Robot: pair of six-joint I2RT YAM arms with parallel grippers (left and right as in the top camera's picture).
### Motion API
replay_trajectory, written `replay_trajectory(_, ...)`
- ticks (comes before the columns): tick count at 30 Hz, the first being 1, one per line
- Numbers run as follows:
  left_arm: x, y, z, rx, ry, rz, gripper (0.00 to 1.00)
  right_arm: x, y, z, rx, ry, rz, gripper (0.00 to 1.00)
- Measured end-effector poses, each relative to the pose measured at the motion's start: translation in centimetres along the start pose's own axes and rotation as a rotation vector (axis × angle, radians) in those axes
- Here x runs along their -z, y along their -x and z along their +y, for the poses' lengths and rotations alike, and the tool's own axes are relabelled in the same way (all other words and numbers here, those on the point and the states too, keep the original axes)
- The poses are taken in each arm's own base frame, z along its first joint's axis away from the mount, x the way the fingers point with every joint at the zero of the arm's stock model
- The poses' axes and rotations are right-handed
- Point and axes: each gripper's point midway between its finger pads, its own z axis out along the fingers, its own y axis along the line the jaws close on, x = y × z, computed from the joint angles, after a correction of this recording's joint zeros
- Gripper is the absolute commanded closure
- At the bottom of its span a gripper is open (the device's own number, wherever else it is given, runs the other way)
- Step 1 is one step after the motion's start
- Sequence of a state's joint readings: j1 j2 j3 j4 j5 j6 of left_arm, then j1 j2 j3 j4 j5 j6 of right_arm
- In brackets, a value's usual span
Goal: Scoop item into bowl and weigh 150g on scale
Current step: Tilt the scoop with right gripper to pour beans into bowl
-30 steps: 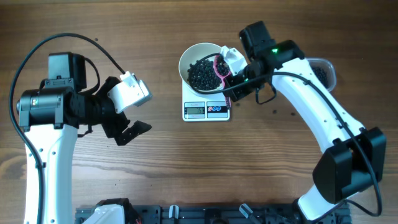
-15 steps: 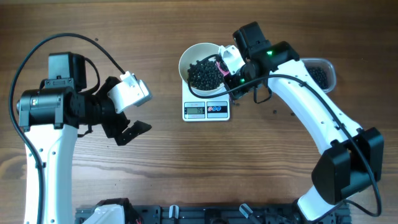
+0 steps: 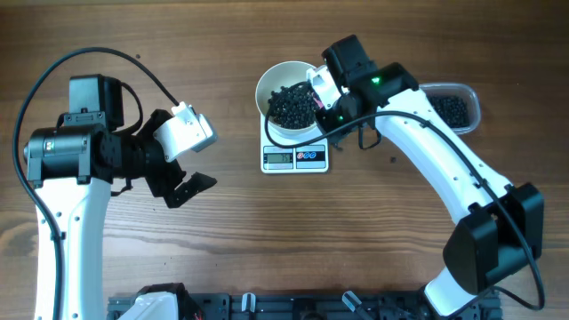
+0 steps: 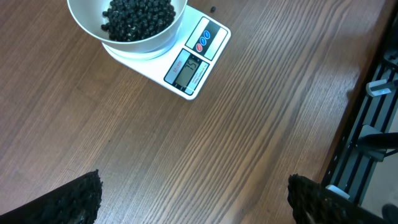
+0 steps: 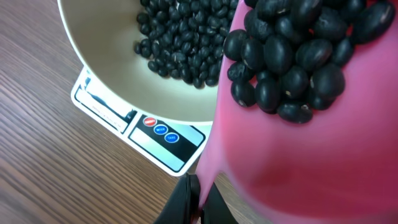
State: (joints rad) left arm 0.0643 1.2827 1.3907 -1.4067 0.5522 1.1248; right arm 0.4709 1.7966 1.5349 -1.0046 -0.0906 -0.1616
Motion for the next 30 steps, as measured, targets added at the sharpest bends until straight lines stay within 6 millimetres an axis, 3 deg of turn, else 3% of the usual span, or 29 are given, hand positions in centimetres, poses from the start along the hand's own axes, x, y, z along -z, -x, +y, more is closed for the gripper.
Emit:
replay_trajectory(19,0.0,0.0,0.0,0.0,0.0,0.0,0.0,0.1,-0.3,-1.6,0.107,-0.145,0.032,0.96)
replay_trajectory(30,0.0,0.0,0.0,0.0,0.0,0.0,0.0,0.1,0.7,-0.5,0.178,-0.158,0.006,0.96)
